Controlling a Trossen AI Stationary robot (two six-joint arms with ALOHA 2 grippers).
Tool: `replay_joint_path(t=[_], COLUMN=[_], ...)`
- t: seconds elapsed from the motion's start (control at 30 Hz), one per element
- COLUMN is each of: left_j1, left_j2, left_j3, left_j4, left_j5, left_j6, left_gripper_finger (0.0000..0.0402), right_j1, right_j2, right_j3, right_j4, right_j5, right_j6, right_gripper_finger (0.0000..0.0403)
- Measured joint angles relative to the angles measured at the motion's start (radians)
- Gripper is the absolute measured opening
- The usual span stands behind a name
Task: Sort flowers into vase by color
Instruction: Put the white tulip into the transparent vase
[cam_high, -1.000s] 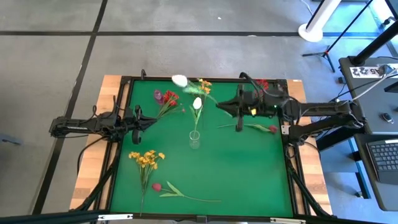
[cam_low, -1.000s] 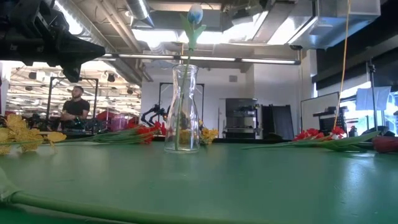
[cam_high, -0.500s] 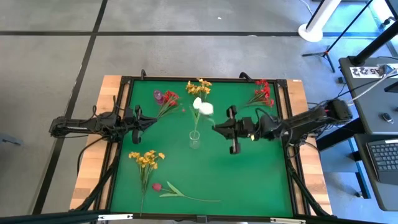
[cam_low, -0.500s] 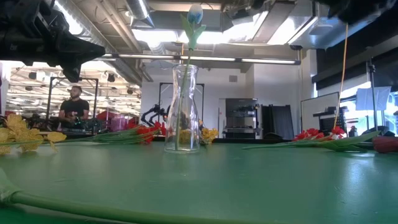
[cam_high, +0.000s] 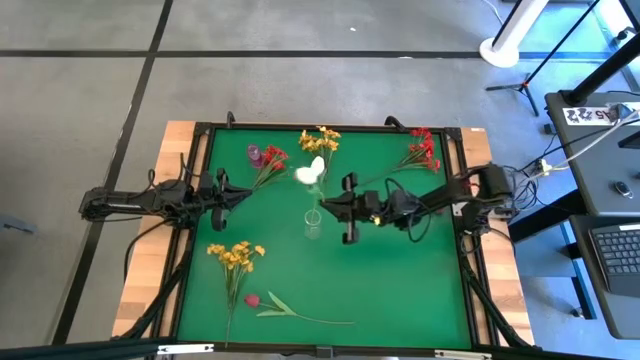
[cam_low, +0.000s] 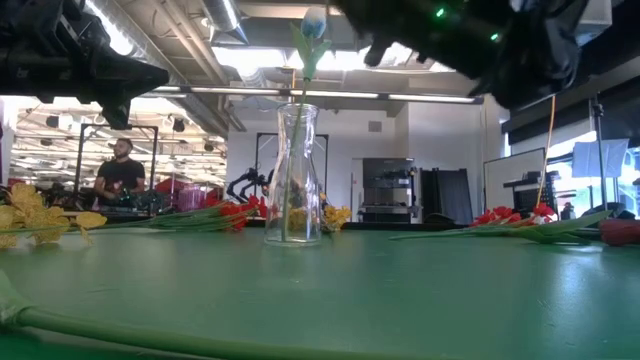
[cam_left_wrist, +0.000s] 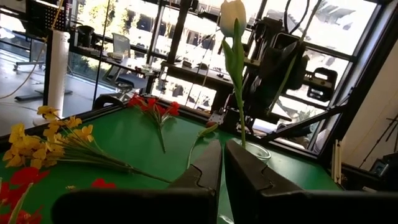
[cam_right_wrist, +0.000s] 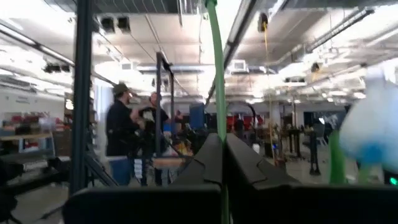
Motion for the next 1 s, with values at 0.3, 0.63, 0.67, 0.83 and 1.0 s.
replay_joint_path(t=[0.3,0.63,0.67,0.83,1.0], left_j1=[0.0,0.0,0.0,0.0,0.0], left_j2=[0.0,0.0,0.0,0.0,0.0], left_j3=[0.0,0.0,0.0,0.0,0.0], left_j4=[-0.001,-0.001,-0.001,-0.002,-0.002], left_j5=[0.0,0.0,0.0,0.0,0.0], left_j6=[0.0,0.0,-0.001,-0.001,-0.001], left_gripper_finger=[0.0016,0.0016,0.0016,0.0016,0.0016], right_j1=[-0.01,-0.01,-0.01,-0.01,-0.01], right_j2=[0.096,0.157,0.16,0.166,0.166], right_j3=[0.065,0.068,0.068,0.068,0.068], right_j4=[-0.001,0.002,0.002,0.0,-0.001], right_j5=[-0.016,0.01,0.01,0.023,0.024], right_j6=[0.005,0.029,0.029,0.029,0.029], right_gripper_finger=[0.0,0.0,0.0,0.0,0.0])
